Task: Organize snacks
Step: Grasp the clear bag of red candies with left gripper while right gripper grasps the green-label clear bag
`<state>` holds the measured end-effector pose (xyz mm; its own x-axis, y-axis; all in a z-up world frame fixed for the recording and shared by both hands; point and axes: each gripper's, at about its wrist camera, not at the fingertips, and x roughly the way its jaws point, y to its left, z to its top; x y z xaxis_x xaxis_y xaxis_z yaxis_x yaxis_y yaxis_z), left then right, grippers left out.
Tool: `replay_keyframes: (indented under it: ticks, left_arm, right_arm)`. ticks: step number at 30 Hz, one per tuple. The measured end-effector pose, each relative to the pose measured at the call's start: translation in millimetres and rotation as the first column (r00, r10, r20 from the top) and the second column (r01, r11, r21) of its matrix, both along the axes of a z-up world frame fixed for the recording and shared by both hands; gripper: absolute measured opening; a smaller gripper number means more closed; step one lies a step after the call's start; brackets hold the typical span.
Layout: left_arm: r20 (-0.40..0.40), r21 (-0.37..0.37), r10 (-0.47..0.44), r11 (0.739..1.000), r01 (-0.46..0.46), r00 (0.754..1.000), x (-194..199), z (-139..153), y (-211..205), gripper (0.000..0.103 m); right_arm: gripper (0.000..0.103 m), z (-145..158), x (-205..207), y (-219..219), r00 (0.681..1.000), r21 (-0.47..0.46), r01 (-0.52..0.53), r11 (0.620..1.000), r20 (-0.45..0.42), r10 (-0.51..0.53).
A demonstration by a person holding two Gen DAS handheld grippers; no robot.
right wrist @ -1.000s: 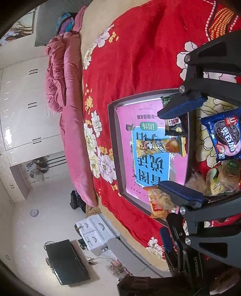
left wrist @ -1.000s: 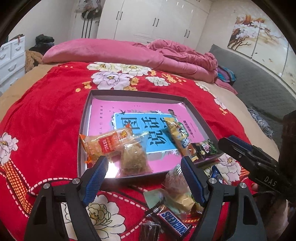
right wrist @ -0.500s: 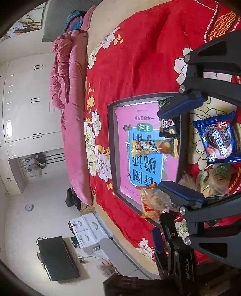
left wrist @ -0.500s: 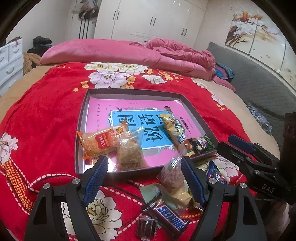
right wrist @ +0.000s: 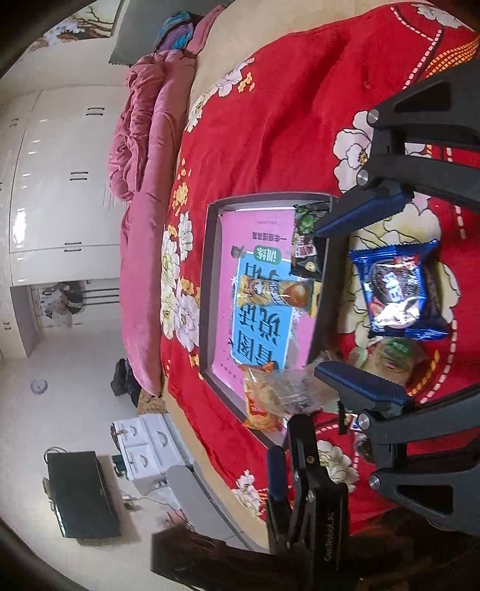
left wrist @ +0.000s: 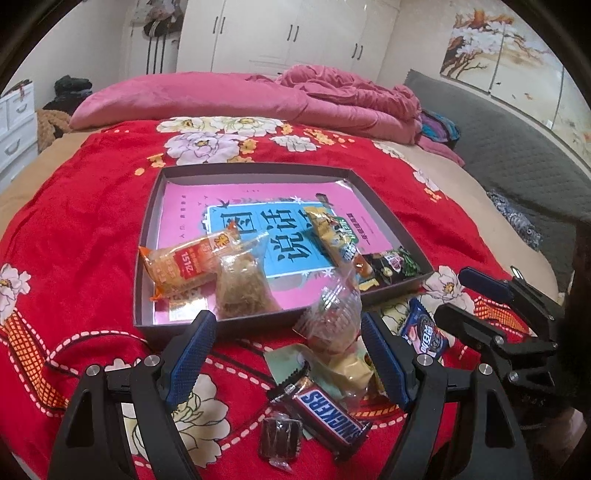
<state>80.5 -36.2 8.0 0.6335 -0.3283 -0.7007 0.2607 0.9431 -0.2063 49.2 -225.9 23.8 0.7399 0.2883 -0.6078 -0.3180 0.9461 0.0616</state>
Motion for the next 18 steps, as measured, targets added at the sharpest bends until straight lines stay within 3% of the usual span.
replay_keyframes:
  ticks: [9,18]
  left_arm:
    - [-0.019,0.031,-0.017,0.999,0.018,1.0,0.4,-5.9,-9.8,0.082]
    - [-0.048,0.015,-0.021,1.0,0.022,0.999,4.1,-10.8,-11.9,0.082]
  right_arm:
    - [0.069,-2.6,-15.6,10.0,0.996,-0.035,-0.086,0.996,-0.012,0.086]
    - [0.069,-15.5,-31.4,26.0,0.984,-0.118,-0.18,0.976,-0.037,0.177]
